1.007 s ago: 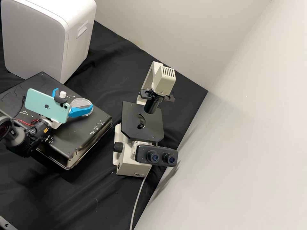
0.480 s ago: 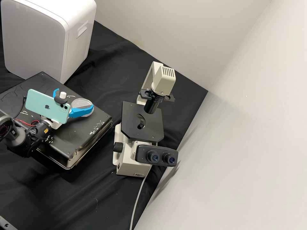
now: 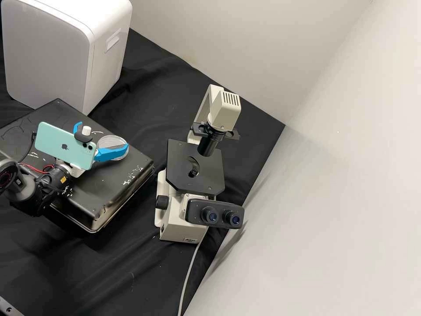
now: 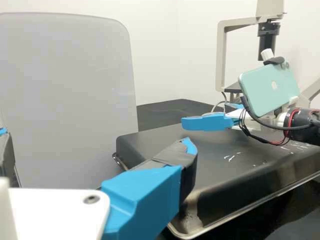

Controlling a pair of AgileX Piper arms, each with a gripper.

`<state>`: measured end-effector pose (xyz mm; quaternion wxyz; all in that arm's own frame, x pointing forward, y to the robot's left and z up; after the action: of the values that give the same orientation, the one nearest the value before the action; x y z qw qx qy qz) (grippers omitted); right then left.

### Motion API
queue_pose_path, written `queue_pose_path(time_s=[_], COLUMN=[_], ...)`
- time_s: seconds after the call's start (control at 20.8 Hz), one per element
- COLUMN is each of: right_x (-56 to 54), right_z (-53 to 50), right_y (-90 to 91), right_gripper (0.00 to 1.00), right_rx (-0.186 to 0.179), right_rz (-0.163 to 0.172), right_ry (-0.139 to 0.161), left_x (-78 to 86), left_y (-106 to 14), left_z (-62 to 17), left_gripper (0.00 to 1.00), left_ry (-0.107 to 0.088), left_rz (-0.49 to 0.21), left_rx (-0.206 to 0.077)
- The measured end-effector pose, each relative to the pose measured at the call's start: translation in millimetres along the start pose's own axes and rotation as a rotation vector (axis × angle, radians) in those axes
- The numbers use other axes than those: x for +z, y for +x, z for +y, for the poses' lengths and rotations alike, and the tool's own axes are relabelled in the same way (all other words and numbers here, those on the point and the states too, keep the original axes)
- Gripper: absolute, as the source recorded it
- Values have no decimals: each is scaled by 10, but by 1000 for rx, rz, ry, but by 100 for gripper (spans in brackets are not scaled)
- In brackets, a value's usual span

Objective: Place the petri dish on the microscope

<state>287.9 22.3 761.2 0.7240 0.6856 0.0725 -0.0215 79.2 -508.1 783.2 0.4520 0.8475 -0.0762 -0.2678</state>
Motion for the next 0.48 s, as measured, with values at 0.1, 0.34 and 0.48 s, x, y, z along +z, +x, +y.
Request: queue_pose_path(time_s=[0.1,0.34,0.48], right_x=[8,14,15], right_z=[7,13,22], right_y=[0,0,0], right_gripper=[0,0,0], right_rx=[8,14,25], right_rz=[-8,-16,-16], right_ry=[5,9,12], left_x=[0,0,0], left_y=[0,0,0], left_z=[0,0,0], left_gripper=[100,100,100], left_ry=[0,0,0], left_rz=[0,0,0], left_rx=[0,0,0])
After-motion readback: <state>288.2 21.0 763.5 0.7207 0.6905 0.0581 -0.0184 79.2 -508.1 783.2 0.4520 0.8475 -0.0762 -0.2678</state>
